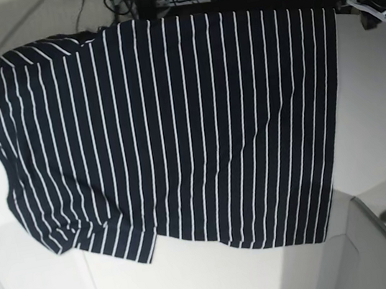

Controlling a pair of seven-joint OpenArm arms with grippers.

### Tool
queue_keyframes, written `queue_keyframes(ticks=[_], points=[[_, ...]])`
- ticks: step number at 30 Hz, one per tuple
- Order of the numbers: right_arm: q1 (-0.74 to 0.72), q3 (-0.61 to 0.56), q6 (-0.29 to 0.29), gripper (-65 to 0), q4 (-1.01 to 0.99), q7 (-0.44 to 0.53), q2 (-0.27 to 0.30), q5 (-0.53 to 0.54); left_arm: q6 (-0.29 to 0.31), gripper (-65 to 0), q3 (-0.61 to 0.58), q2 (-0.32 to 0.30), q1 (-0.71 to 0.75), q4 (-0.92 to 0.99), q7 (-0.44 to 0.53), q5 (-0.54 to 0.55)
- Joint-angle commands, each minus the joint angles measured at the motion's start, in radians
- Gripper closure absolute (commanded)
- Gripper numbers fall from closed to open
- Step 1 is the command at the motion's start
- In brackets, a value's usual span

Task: Layout the t-shirt on the table in an organized manner, then fold the t-shirt properly
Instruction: 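Open both grippers and lift them off the shirt, then lower both grippers onto the shirt body and grasp fabric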

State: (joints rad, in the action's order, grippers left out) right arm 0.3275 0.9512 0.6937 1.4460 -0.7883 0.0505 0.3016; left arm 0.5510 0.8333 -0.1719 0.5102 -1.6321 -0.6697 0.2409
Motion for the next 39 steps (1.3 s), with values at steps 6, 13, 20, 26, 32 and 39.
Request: queue_keyframes(ticks=[6,13,20,26,32,39], points=[[-0.066,-0.077,0.004,-31.1,0.011,0.046,0.104,0.012,0.002,0.0,-0.099,-0.018,-0.054,-0.063,0.026,0.008],[-0.101,-0.192,0.004,-0.5,0.011,0.046,0.148,0.012,-0.004,0.0,-0.173,-0.016,-0.120,-0.033,0.024,0.007],[-0.275,-0.349,0.004,-1.8,-0.133,0.059,0.243,0.012,-0.004,0.0,-0.210,-0.004,-0.247,0.092,0.026,-0.134],[-0.580,-0.599,0.004,-1.8,-0.534,0.269,0.354,0.012,-0.006,0.0,-0.360,0.002,-0.414,0.186,0.026,-0.286],[-0.812,-0.818,0.004,-1.8,-0.925,0.544,0.386,0.012,-0.133,0.0,-0.512,0.019,-0.520,0.261,0.026,-0.346],[-0.862,-0.954,-0.022,-1.8,-1.097,0.686,0.372,0.015,-0.168,0.0,-0.575,0.019,-0.517,0.287,0.026,-0.357]])
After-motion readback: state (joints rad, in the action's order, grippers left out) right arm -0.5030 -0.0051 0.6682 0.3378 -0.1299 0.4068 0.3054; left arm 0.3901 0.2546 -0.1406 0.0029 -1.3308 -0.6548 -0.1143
